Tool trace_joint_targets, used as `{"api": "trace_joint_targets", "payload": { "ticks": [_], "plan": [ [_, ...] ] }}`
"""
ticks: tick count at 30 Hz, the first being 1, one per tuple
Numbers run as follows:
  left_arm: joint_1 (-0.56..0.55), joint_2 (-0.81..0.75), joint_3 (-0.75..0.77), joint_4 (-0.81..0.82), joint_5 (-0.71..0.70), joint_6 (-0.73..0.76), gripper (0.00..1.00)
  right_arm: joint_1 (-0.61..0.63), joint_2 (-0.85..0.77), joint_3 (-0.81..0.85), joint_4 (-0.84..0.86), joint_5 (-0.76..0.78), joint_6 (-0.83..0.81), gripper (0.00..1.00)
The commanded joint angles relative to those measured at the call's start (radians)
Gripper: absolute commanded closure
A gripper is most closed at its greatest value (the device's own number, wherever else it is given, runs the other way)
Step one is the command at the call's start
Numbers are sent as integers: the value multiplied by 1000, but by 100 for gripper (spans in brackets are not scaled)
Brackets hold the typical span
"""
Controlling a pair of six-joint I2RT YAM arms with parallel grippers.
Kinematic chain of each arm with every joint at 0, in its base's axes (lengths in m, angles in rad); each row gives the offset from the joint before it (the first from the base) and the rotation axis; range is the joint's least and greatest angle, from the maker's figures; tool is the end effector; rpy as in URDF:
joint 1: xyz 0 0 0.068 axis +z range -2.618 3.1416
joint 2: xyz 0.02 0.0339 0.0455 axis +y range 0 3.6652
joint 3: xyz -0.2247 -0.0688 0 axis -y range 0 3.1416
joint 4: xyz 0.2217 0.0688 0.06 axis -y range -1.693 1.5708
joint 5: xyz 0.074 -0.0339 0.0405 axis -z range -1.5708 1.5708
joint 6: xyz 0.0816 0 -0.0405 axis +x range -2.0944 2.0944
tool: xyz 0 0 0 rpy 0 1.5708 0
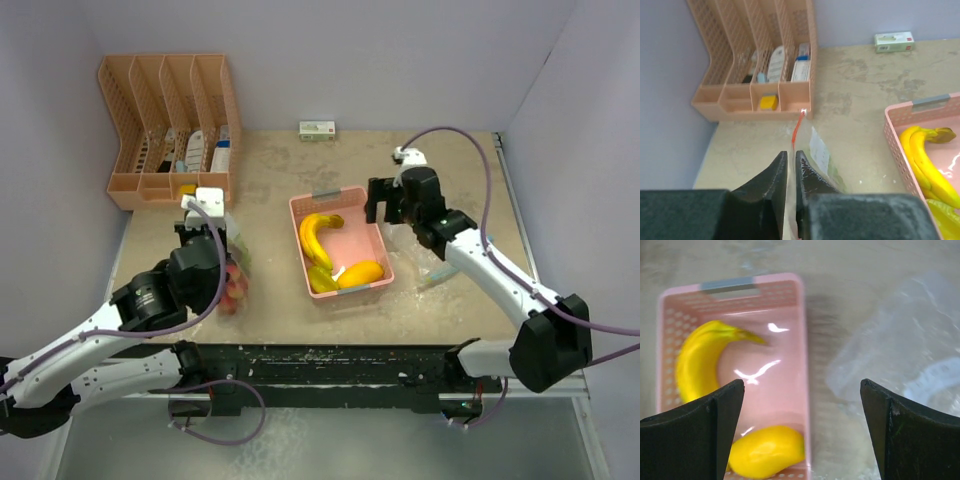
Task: Place the food in the zip-top bag and seal the zipper
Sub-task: Place the zipper food storage bag at the center of the board, then pick up the zipper food storage bag at the center of the board.
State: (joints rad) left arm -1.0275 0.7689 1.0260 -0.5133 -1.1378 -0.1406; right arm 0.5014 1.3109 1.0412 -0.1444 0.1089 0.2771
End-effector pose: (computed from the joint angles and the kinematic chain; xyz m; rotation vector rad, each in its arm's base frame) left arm 0.1473 -0.1007 0.3567 -0.0252 1.6797 0.1625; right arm 0.2971 0.1527 0.2670 -0.1533 1.9981 0.3951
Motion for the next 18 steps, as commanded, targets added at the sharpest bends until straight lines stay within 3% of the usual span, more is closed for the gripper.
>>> {"api": "trace_joint_targets", "payload": {
  "ticks": [1,3,4,6,8,11,18],
  "plan": [
    [27,-18,14,-125,-164,-230,65,-117,13,-16,-97,177,174,1],
    [32,-48,11,-127,-148,-239,51,-156,12,-25,-122,225,214,0],
    [32,-63,7,-115,-129,-235,40,-176,8,-26,-136,250,238,0],
    [32,-87,-15,-50,-67,-187,3,-212,-6,-59,-174,296,298,1],
    [33,-94,-46,41,3,-116,1,-247,-27,-90,-206,325,342,0],
    [32,-51,-66,96,80,-141,1,-298,-70,-124,-264,322,385,0],
    [32,132,-131,290,201,-166,1,-430,-155,-244,-313,161,444,1]
  ]
}}
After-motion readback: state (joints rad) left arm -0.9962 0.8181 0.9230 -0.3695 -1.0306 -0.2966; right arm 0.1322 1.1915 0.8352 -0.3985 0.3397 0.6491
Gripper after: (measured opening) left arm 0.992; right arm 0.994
